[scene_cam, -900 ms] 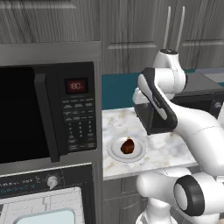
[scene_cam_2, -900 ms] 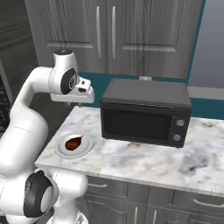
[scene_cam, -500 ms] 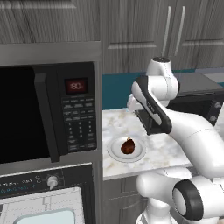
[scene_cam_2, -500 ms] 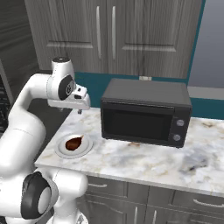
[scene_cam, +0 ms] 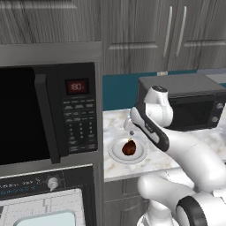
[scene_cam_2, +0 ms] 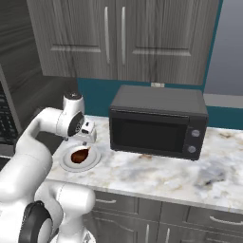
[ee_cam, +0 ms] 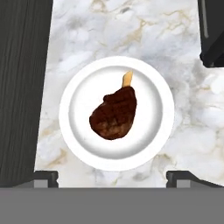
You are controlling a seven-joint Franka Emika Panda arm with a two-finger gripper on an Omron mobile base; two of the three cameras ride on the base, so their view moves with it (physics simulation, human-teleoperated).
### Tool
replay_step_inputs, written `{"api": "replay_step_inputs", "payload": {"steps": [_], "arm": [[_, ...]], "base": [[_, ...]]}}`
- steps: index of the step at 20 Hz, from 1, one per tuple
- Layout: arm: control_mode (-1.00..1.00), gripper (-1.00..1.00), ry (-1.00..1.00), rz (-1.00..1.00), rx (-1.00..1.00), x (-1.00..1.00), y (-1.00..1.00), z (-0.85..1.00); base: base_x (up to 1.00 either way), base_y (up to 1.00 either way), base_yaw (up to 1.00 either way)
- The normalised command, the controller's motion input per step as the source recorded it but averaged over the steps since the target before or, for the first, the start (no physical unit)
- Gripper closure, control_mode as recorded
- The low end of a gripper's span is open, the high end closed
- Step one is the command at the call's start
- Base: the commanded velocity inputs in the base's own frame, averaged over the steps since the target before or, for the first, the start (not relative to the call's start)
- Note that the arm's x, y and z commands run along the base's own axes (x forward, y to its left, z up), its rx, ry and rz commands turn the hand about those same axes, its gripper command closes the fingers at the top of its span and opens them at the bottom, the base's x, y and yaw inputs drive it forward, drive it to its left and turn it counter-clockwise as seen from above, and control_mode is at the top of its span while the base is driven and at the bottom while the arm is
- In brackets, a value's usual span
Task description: Place the steak on the bottom rack of the oven.
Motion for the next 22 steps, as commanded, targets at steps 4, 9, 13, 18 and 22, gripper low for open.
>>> {"api": "replay_step_inputs", "payload": {"steps": [4, 9, 13, 18, 22], "arm": [[-1.00, -1.00, 0.05, 0.00, 0.00, 0.16, 0.01, -0.23], [-1.00, -1.00, 0.00, 0.00, -0.01, 0.34, 0.00, -0.27], [-1.00, -1.00, 0.00, 0.00, 0.00, 0.38, -0.16, -0.27], [-1.00, -1.00, 0.01, 0.00, 0.00, 0.22, -0.17, -0.10], [-1.00, -1.00, 0.01, 0.00, 0.00, 0.26, 0.00, -0.23]], "base": [[0.00, 0.00, 0.00], [0.00, 0.00, 0.00], [0.00, 0.00, 0.00], [0.00, 0.00, 0.00], [0.00, 0.00, 0.00]]}}
